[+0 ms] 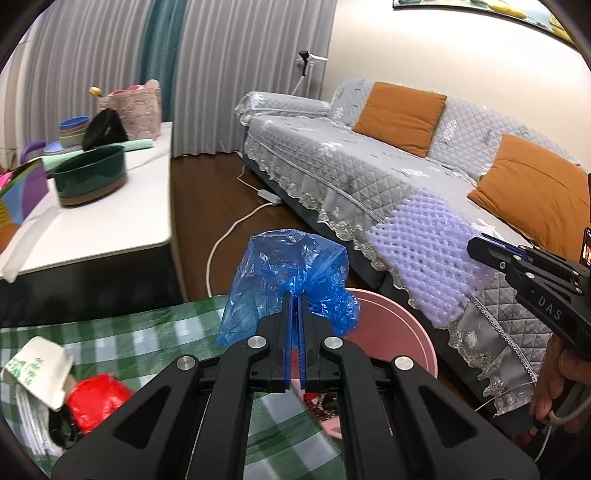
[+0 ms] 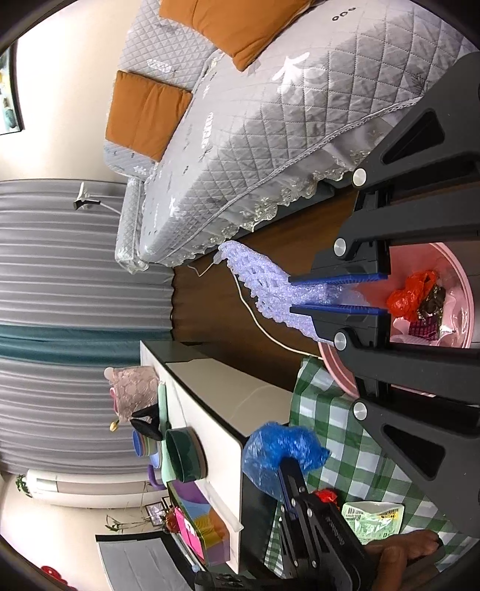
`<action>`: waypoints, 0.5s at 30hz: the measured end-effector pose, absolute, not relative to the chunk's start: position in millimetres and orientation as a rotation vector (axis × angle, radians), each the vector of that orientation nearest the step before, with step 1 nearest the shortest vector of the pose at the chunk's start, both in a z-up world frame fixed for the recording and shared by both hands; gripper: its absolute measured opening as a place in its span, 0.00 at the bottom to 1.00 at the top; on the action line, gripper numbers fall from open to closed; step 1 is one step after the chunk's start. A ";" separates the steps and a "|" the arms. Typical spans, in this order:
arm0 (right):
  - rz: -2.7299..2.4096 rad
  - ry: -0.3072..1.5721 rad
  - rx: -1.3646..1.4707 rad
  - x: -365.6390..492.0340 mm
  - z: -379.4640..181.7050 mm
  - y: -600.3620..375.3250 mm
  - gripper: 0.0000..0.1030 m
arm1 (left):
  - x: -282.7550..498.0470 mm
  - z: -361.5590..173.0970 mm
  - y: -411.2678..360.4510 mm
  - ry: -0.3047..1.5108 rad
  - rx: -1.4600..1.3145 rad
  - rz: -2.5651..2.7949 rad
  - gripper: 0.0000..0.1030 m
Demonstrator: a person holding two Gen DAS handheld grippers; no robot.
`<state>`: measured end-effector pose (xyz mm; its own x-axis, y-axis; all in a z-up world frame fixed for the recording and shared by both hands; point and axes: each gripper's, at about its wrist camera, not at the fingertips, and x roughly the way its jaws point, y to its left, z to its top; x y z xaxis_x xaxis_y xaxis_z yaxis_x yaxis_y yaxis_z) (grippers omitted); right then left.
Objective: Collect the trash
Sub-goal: 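Open both tools over the pink bin to drop the net and blue bag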
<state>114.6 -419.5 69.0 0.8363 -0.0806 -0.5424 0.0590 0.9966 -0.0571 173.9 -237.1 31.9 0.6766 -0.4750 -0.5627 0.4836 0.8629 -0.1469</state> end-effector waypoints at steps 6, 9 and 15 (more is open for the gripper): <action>-0.089 0.601 -0.030 116.7 61.6 -427.1 0.09 | 183.9 22.5 -258.2 0.656 0.024 -0.580 0.02; -0.096 0.614 -0.024 117.9 58.0 -430.6 0.10 | 189.9 17.3 -267.9 0.672 0.026 -0.606 0.03; -0.127 0.660 0.032 122.0 48.0 -443.8 0.47 | 202.2 3.5 -282.9 0.728 0.047 -0.640 0.36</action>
